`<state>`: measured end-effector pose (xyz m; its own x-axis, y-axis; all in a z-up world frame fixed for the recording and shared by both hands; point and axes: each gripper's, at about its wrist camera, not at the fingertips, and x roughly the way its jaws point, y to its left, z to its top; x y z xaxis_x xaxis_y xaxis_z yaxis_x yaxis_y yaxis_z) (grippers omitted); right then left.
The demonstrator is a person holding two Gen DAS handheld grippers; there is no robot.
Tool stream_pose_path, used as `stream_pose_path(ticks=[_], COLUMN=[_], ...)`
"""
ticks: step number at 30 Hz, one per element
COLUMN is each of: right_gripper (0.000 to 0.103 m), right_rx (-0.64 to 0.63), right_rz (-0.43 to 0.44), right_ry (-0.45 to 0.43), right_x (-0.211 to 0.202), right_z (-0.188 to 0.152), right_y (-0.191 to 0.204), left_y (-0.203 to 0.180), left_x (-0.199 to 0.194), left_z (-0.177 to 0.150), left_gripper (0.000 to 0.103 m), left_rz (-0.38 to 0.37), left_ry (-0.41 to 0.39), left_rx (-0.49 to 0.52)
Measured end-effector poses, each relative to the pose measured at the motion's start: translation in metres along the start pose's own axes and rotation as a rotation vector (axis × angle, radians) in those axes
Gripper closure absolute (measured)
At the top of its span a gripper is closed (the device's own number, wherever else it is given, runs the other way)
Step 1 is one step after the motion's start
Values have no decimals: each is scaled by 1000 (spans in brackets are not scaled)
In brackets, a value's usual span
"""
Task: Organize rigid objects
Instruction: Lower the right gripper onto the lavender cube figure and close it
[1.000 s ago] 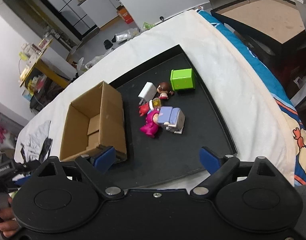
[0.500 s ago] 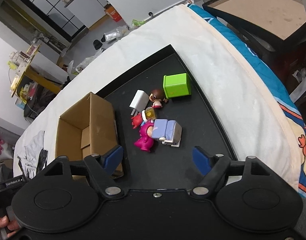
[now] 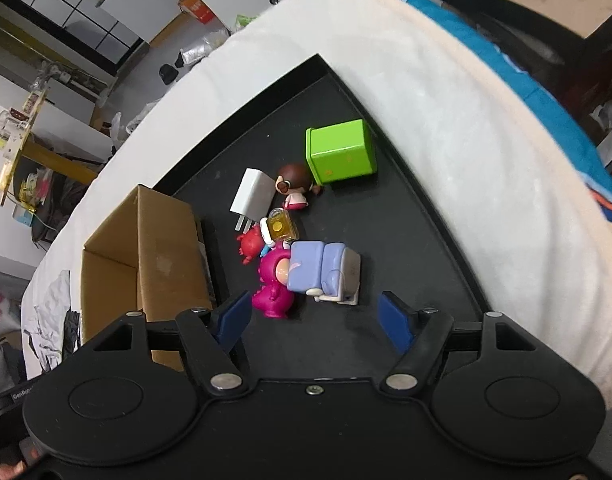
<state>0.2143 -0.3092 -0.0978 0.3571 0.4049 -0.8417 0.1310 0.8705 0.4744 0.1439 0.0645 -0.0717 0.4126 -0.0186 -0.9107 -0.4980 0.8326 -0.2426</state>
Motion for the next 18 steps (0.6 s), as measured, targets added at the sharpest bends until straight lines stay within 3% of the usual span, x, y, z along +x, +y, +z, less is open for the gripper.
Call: stream_pose_path(ticks=[6,13,18], right_gripper=[34,35,35], right_rx=[10,-2,-17], right_rz=[-27,-73,-113], right_ry=[17,44,63], right_x=[21,46,58], right_z=[11,16,15], right_y=[3,5,6], left_y=[-3,-5,-2], left_x=[12,20,24], left_z=[1,0,-2], left_gripper=[76,77,87], left_rz=[-4,14,24], left_ry=[10,8,-5], left_rx=[2,16,27])
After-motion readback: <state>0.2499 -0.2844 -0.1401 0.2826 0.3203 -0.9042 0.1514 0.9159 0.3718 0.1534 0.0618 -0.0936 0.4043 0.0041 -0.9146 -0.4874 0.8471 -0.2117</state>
